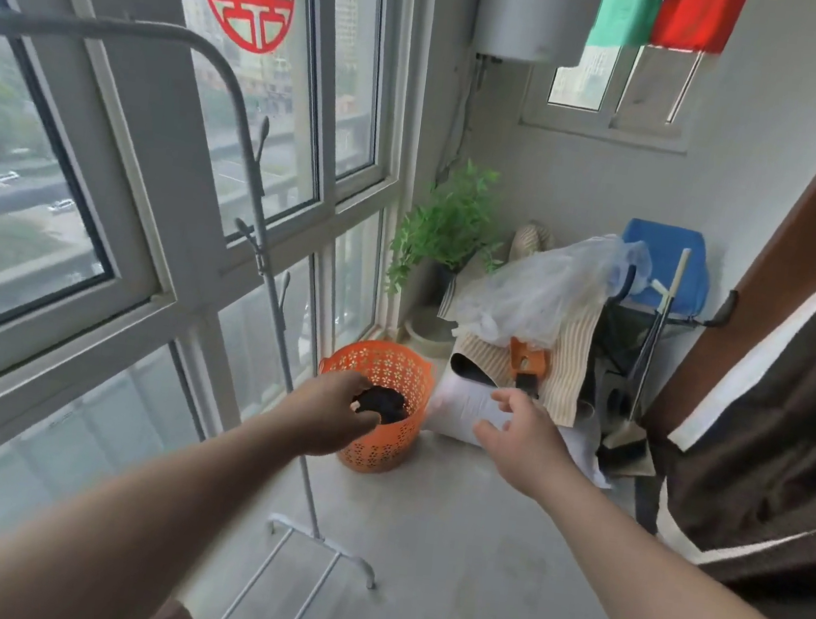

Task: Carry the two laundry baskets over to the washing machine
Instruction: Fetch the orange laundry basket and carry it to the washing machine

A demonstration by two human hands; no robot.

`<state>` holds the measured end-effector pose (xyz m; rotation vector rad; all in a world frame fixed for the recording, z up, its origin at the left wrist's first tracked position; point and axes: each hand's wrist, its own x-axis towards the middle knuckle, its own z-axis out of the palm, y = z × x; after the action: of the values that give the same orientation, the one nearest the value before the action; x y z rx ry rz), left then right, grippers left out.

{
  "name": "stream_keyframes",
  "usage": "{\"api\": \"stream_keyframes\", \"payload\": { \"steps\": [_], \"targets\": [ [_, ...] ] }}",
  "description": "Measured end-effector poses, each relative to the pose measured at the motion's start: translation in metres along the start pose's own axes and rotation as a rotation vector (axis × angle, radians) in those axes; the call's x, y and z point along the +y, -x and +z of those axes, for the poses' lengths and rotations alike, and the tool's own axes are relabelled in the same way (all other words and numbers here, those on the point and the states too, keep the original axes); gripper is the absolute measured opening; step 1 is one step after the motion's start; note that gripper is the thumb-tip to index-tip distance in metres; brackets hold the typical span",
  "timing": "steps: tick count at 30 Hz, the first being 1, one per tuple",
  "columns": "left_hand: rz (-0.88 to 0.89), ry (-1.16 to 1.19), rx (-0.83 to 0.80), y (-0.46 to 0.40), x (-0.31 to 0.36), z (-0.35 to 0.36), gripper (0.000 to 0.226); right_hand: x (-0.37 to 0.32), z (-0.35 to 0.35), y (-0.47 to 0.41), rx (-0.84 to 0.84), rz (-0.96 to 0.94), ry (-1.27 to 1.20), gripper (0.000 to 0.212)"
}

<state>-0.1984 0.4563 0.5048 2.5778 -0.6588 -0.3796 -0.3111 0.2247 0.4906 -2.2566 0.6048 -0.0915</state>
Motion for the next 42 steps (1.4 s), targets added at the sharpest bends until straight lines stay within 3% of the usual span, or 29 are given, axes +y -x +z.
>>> {"api": "stream_keyframes", "payload": {
  "steps": [6, 14, 25, 29, 35, 42],
  "targets": [
    [-0.091, 0.121, -0.031, -0.154, -0.009, 0.001, 0.049, 0.004, -0.019, -0.159, -0.041, 0.023, 0.086, 0.062],
    [-0.245, 0.133, -0.006, -0.291, -0.017, -0.014, 0.063, 0.000, -0.030, -0.340, -0.080, -0.015, 0.103, 0.060],
    [-0.607, 0.143, 0.006, -0.451, -0.016, 0.011, 0.056, 0.042, 0.017, -0.568, -0.495, -0.065, 0.079, 0.065],
    [-0.687, 0.211, 0.007, -0.502, -0.014, 0.017, 0.058, 0.048, 0.019, -0.650, -0.549, -0.056, 0.128, 0.061],
    [-0.734, 0.223, -0.069, -0.559, -0.040, 0.026, 0.062, 0.050, 0.044, -0.717, -0.596, 0.007, 0.185, 0.058],
    [-0.725, 0.232, -0.173, -0.632, -0.118, 0.045, 0.059, 0.065, 0.092, -0.762, -0.588, 0.173, 0.177, 0.061]
  ]
}}
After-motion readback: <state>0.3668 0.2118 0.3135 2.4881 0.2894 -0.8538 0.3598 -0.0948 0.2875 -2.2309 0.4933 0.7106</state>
